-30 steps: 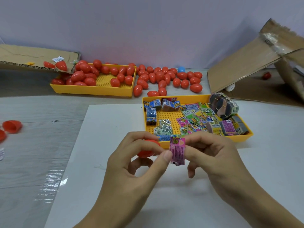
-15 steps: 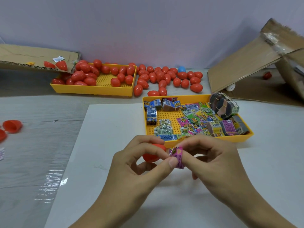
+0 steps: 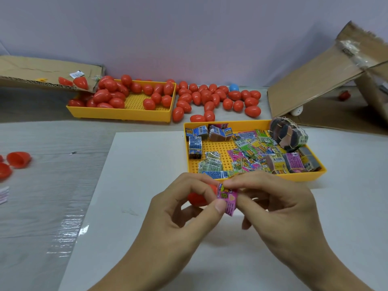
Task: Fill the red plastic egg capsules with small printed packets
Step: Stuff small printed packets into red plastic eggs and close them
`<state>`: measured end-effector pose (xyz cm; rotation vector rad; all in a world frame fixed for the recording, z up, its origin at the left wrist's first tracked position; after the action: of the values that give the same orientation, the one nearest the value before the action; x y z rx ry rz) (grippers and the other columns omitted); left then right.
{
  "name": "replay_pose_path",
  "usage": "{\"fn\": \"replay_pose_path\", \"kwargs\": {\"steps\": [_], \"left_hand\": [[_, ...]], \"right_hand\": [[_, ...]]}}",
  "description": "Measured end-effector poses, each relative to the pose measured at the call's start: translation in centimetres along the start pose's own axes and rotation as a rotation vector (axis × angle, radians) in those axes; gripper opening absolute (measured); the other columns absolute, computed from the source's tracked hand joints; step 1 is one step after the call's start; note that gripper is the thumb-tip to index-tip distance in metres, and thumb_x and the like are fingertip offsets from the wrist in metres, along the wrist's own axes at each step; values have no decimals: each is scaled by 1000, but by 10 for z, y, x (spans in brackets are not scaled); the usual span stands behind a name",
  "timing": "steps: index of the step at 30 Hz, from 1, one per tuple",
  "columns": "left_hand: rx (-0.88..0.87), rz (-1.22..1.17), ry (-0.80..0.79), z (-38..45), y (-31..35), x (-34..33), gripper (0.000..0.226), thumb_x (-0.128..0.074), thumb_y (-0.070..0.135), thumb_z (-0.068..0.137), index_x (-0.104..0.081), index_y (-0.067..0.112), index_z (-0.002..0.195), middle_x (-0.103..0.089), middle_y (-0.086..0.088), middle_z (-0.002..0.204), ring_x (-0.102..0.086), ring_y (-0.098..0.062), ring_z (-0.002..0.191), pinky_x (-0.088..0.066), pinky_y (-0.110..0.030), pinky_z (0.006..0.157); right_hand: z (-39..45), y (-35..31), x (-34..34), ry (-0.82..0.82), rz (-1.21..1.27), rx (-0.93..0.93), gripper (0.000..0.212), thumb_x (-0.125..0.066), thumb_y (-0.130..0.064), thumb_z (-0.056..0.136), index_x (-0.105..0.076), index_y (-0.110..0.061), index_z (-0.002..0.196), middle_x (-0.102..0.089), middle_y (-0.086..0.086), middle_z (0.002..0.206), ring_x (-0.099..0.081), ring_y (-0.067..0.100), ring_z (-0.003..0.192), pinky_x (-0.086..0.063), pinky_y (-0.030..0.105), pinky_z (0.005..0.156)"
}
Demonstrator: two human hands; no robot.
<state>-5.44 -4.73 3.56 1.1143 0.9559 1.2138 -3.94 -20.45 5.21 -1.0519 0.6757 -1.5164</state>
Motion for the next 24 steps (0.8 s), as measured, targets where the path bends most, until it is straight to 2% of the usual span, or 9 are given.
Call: {"fn": "replay_pose_path", "kwargs": {"steps": [3,6,9,12,14,17,24], "left_hand": [[-90,65,17,0,4,-1,6,-70,31,83,-70,25,83,-65,2,104,-63,-20,82,-55,-27,64],[-114,57,37,0,4,0,6,-70,27,85,-72,25,91,-67,0,99,-64,-20,80,-56,-27,61],[-97,65,35,0,4,0,24,-70,29,84,-72,37,106,-70,6,100,-68,-18,82,-57,-23,62],[-85,103,14,0,3,2,48,-74,33,79,-60,46,123,-71,4,102,-69,-21,89,-60,-27,69],[-54,94,15,0,0,4,51,-78,33,75,-57,42,121,-71,1,98,-70,-25,91,-59,-27,73],[-64,118,5,2,0,7,32,-77,33,74,-67,35,104,-71,4,101,-69,-25,96,-58,-25,73],[-65,60,-20,4,4,7,30,-73,27,78,-72,31,108,-68,0,106,-66,-30,101,-59,-29,76]], "right_hand": [[1,-4,3,14,-57,55,18,-67,-15,82,-75,-27,92,-71,-13,86,-69,13,71,-51,24,42],[2,-4,5,17,-83,59,17,-67,-18,81,-75,-28,93,-71,-14,86,-70,13,73,-52,29,42],[1,-1,5,15,-90,38,15,-72,-16,82,-77,-28,90,-72,-14,83,-70,14,73,-52,33,42],[2,1,5,10,-90,21,14,-71,-22,82,-77,-29,92,-71,-14,84,-70,14,74,-52,34,43],[3,-1,6,7,-81,25,14,-68,-28,82,-77,-29,93,-71,-14,85,-70,13,73,-52,34,43],[5,-3,6,-24,-83,33,16,-68,-29,82,-77,-25,94,-71,-13,87,-69,14,77,-51,33,43],[6,-3,6,-73,-127,33,17,-68,-31,83,-78,-21,92,-71,-14,78,-67,11,71,-49,21,45]]}}
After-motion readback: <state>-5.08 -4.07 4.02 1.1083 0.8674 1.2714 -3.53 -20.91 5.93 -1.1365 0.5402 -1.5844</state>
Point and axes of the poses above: each hand's wrist, its own z-axis towards the middle knuckle, its own x-axis out of the back of the hand, y = z × x, the point moved 5 cm from there along z, towards the middle knuckle
